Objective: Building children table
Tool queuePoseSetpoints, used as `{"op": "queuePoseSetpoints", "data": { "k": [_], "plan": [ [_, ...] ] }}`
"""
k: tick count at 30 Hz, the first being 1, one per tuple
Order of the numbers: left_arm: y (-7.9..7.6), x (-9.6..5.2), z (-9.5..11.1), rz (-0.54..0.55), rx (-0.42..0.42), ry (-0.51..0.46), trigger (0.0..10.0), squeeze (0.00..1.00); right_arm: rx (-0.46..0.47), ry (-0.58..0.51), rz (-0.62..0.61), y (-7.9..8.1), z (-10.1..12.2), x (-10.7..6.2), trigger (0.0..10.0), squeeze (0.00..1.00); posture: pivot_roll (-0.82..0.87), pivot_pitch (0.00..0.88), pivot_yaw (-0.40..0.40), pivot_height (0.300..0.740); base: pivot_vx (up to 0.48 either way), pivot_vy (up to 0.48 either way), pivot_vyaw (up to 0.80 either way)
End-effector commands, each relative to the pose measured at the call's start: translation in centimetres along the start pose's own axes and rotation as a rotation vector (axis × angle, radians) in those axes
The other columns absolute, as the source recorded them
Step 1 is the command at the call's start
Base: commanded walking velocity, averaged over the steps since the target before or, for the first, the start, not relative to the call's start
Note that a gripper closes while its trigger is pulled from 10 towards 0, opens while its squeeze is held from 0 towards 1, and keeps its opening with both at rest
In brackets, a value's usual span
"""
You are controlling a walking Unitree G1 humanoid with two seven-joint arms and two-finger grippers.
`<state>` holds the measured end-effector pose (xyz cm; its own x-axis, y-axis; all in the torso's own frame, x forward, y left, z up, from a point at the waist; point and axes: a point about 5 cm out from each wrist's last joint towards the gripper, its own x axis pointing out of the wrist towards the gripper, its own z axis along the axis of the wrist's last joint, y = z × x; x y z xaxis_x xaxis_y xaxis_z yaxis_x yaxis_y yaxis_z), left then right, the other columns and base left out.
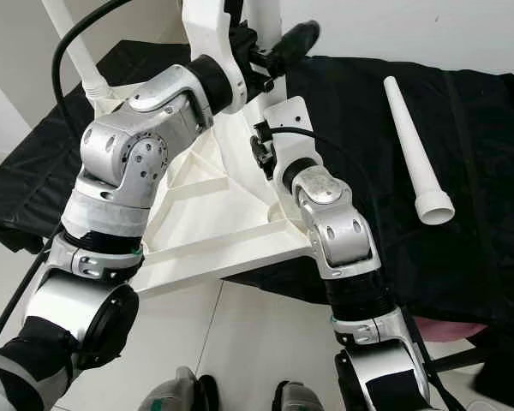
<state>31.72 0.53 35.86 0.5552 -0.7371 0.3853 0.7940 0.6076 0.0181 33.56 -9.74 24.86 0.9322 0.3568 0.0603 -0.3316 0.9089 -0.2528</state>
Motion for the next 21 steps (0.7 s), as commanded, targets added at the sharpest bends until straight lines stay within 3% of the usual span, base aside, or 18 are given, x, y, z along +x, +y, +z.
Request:
{"op": "queuePoseSetpoints", "data": {
  "k": [1, 4, 5, 13, 21],
  "plan": [
    [-1.3, -0.1, 0.6, -0.107, 0.016, -0.022, 10.0, 1.00, 0.023, 0.036, 0.005, 0.3, -0.8, 0.2, 10.0, 0.00, -0.09, 0.094, 0.077, 0.740, 0.000, 0.000, 0.00],
    [-1.4, -0.2, 0.4, -0.110, 0.027, -0.015, 10.0, 1.00, 0.043, 0.030, -0.019, 0.1, -0.8, 0.2, 10.0, 0.00, -0.09, 0.094, 0.077, 0.740, 0.000, 0.000, 0.00],
    [-1.1, -0.7, 0.1, -0.095, 0.025, -0.008, 10.0, 0.00, 0.084, 0.022, -0.067, -0.3, -0.9, 0.2, 10.0, 0.00, -0.08, 0.084, 0.074, 0.740, 0.000, 0.000, 0.00],
    [-0.5, -1.5, 0.0, -0.077, 0.004, -0.014, 10.0, 0.00, 0.138, 0.026, -0.143, -1.1, -1.3, 0.2, 10.0, 0.00, -0.08, 0.077, 0.071, 0.740, 0.000, 0.000, 0.00],
    [0.2, -3.4, -0.7, -0.023, -0.027, -0.011, 10.0, 0.00, 0.182, -0.009, -0.300, -3.5, -1.7, -0.2, 10.0, 0.00, -0.06, 0.076, 0.060, 0.740, 0.000, 0.000, 0.00]
  ]
}}
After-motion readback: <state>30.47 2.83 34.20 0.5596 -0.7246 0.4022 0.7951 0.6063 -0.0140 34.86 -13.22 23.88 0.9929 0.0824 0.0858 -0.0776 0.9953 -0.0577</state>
